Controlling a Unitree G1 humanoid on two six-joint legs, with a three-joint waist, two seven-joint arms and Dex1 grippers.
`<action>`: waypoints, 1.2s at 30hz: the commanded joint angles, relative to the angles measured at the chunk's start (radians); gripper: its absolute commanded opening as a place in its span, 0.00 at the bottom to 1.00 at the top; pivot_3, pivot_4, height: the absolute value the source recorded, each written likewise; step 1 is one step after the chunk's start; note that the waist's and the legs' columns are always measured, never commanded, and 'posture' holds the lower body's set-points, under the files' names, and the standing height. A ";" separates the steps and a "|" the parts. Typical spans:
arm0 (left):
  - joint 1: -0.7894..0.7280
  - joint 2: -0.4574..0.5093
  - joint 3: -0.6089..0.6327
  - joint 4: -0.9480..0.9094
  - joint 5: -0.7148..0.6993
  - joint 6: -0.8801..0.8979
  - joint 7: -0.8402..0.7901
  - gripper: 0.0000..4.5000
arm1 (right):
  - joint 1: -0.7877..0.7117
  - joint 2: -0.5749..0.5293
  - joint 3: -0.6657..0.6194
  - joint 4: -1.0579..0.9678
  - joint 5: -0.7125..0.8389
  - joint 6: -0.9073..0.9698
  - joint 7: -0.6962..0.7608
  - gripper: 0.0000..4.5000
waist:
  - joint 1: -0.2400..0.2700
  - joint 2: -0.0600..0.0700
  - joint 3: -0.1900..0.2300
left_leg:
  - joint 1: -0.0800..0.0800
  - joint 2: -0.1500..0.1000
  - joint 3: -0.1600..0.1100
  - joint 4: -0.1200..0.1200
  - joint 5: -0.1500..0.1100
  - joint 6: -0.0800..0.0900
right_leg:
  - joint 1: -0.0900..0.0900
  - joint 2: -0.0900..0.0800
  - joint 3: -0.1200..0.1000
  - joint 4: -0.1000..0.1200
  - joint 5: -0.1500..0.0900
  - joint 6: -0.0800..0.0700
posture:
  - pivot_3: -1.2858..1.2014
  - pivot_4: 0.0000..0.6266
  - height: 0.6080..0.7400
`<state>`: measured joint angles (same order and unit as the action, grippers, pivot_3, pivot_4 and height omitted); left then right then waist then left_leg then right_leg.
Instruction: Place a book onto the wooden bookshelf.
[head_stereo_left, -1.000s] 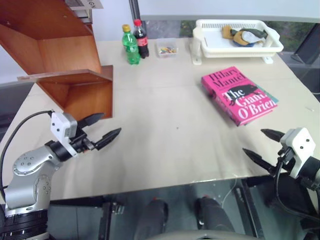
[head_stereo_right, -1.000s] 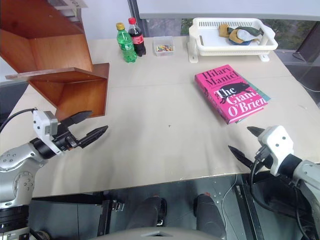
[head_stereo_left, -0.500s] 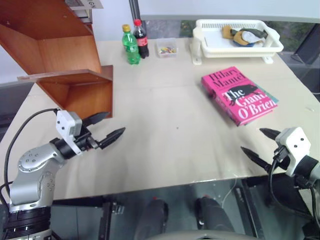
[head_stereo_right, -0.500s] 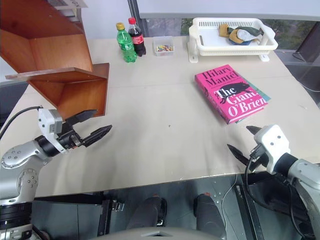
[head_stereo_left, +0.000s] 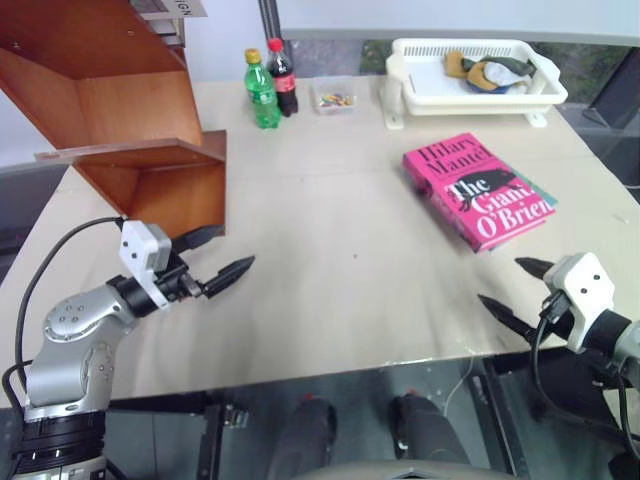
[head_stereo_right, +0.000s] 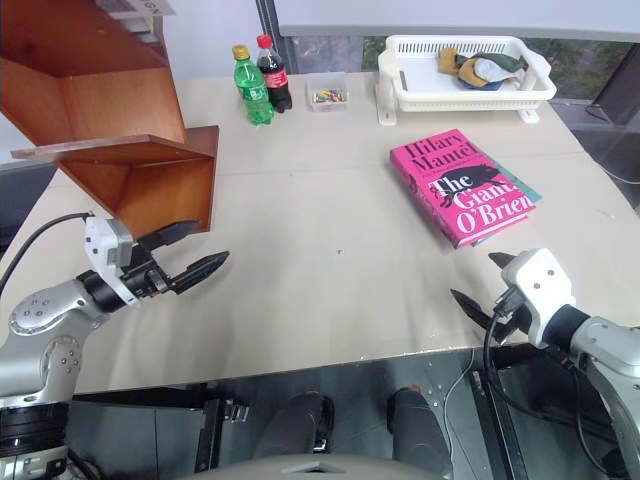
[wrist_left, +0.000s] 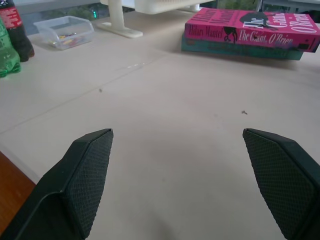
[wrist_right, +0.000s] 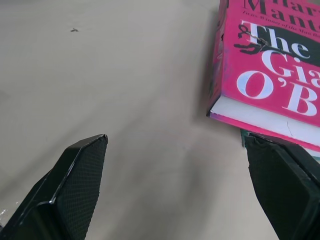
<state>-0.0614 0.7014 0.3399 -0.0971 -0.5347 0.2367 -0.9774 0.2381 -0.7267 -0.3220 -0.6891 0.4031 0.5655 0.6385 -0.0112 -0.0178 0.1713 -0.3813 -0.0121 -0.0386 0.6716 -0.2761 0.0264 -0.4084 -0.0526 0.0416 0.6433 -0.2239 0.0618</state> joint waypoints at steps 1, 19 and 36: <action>-0.015 0.011 -0.006 -0.020 -0.014 0.013 -0.006 0.99 | -0.011 0.002 -0.009 -0.021 0.000 -0.007 -0.011 1.00 | 0.000 0.000 0.000 | 0.000 0.000 0.000 0.000 0.000 0.000 | 0.000 0.000 0.000 0.000 0.000 0.000 | 0.52 0.24 1.00; -0.128 -0.132 -0.253 -0.234 -0.074 0.300 0.154 0.99 | -0.086 0.129 0.041 0.028 -0.112 -0.038 -0.183 1.00 | 0.000 0.000 0.000 | -0.001 0.000 -0.001 0.000 0.000 0.000 | -0.001 0.000 0.000 0.000 0.000 0.000 | 0.52 0.24 1.00; -0.387 -0.489 -0.401 -0.139 -0.196 0.515 0.297 0.99 | -0.180 0.143 -0.042 0.214 -0.187 -0.073 -0.275 1.00 | -0.001 0.000 0.000 | -0.001 -0.002 0.000 0.000 0.000 0.000 | -0.001 0.001 0.001 0.000 0.000 0.000 | 0.52 0.24 1.00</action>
<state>-0.4318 0.2277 -0.0511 -0.2289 -0.7115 0.7449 -0.7042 0.0739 -0.5687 -0.3321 -0.4787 0.2179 0.5307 0.3599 -0.0126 -0.0178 0.1713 -0.3823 -0.0147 -0.0383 0.6716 -0.2760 0.0264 -0.4092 -0.0516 0.0428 0.6436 -0.2236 0.0620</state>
